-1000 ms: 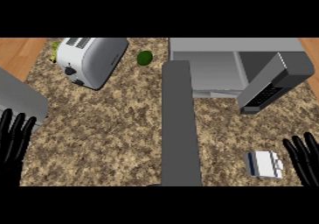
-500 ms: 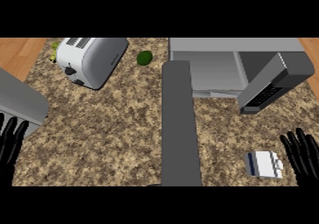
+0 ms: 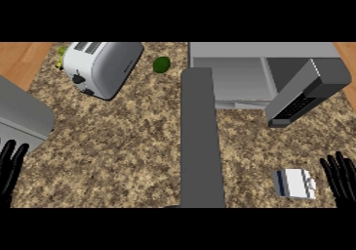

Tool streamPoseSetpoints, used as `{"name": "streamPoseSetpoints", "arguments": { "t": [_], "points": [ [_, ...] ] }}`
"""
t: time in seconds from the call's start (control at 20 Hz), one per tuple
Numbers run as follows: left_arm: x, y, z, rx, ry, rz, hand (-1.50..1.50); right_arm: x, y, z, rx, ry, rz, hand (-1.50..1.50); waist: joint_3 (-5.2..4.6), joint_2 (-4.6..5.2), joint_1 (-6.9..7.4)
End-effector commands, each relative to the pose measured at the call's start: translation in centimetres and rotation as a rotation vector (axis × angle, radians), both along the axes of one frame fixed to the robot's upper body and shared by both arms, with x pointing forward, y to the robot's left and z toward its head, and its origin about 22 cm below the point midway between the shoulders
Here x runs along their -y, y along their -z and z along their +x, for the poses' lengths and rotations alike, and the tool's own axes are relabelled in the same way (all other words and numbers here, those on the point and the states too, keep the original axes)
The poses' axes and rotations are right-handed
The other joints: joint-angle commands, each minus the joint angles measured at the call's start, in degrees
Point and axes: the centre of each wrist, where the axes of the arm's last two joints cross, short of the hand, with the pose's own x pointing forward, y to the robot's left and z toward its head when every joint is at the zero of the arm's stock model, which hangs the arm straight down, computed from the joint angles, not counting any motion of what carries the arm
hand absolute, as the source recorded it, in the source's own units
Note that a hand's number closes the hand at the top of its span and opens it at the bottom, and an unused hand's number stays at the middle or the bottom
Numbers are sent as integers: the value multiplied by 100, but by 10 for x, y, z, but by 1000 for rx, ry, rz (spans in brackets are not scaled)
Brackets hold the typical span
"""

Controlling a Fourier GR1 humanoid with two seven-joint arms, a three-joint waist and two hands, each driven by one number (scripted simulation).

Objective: Pick up the milk, place it into the microwave and close the microwave

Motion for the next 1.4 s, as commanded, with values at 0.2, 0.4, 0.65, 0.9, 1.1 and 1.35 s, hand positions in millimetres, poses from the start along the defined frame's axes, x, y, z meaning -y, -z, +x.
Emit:
{"name": "streamPoseSetpoints", "arguments": {
  "t": [0.2, 0.4, 0.65, 0.9, 1.1, 1.35],
  "points": [
    [-5, -23, -14, -3, -1, -13, -150, 16, 36, -8, -17, -21, -15, -150, 0, -1, 2],
    [-10, -6, -2, 7, 15, -1, -150, 39, 38, 10, 0, -48, -70, -150, -1, 3, -1],
    [-8, 11, -22, 8, 12, -25, -150, 36, 64, 35, 11, -28, -57, -150, 0, 1, 37],
    [4, 9, -12, 12, 5, -1, -150, 12, 69, 45, 6, -14, -81, -150, -2, 1, 10],
    [-7, -9, -18, 9, 20, -2, -150, 44, 90, 43, -26, 99, -128, -150, 5, 10, 49],
    [0, -5, -13, -11, 11, -3, -150, 47, 108, 45, -58, 134, -193, -150, 4, 10, 39]
  ]
}}
